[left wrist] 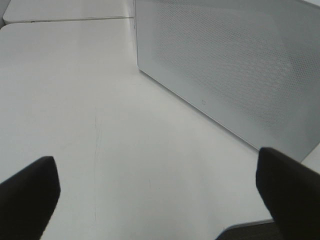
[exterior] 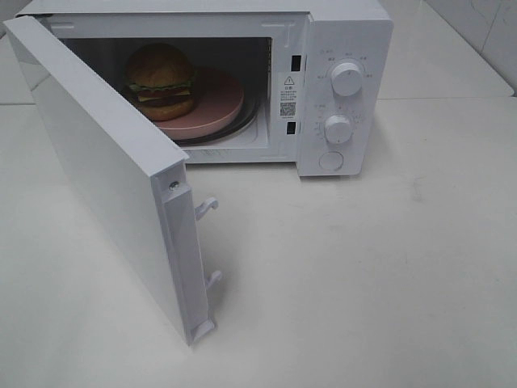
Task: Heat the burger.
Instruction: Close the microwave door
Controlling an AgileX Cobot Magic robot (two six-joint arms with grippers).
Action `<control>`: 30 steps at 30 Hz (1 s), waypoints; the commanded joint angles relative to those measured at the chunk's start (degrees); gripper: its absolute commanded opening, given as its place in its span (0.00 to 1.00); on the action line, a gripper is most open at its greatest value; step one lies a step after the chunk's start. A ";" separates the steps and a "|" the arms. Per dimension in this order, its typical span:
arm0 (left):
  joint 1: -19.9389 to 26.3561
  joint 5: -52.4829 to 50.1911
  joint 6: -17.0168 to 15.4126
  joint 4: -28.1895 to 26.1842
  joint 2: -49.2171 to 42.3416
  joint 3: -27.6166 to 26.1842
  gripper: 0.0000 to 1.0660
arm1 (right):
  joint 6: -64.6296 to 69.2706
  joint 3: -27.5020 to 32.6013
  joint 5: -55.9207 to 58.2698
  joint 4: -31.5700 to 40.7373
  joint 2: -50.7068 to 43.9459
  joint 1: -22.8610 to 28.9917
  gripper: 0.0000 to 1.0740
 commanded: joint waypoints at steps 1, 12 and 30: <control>-0.11 -0.69 0.11 -0.40 -0.57 0.00 0.94 | 0.40 0.17 -0.34 0.06 -1.72 -0.40 0.68; -0.11 -3.95 0.29 0.34 4.98 -1.55 0.92 | 0.40 0.17 -0.34 0.06 -1.72 -0.40 0.68; -0.40 -21.66 0.17 0.63 20.23 1.26 0.26 | 0.40 0.17 -0.34 0.06 -1.72 -0.40 0.68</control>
